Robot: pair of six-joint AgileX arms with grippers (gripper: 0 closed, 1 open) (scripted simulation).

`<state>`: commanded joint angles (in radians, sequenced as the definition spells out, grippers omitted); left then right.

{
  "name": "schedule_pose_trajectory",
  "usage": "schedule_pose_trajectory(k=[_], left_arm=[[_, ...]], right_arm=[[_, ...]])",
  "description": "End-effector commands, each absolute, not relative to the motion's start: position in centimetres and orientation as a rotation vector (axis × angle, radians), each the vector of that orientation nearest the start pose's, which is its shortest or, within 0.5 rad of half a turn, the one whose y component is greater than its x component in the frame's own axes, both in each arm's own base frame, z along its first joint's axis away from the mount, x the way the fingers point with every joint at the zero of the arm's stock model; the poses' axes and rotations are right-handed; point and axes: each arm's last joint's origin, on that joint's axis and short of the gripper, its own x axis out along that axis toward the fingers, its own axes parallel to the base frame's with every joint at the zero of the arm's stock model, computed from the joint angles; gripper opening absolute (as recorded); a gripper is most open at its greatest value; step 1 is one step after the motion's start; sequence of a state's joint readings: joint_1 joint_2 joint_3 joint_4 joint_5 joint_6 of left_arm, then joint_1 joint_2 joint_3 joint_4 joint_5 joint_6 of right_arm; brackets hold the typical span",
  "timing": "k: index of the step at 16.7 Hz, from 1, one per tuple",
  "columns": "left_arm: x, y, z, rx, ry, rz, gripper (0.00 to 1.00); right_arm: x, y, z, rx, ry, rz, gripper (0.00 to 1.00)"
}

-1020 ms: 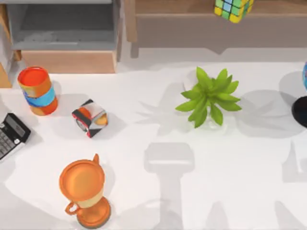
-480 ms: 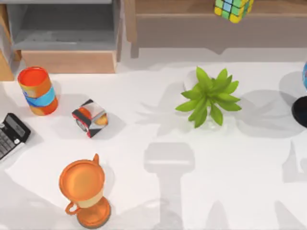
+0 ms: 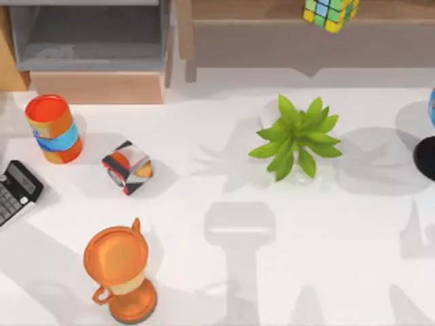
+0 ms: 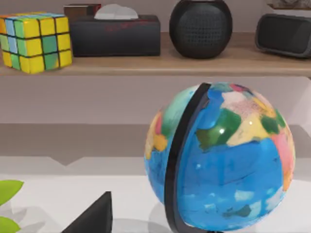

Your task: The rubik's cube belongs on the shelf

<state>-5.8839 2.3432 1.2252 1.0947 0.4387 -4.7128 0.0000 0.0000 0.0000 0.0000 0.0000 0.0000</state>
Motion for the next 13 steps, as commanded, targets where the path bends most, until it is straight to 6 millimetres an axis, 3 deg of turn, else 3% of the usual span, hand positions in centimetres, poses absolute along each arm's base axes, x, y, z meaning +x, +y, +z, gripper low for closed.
schedule_pose_trajectory(k=[5,13], left_arm=[[43.99,17.15,8.94,1.547,0.007,-0.032,0.00],[43.99,17.15,8.94,1.547,0.007,-0.032,0.60]], right_arm=[[10.57,-0.12,16.00,0.000,0.000,0.000,1.00],[10.57,-0.12,16.00,0.000,0.000,0.000,1.00]])
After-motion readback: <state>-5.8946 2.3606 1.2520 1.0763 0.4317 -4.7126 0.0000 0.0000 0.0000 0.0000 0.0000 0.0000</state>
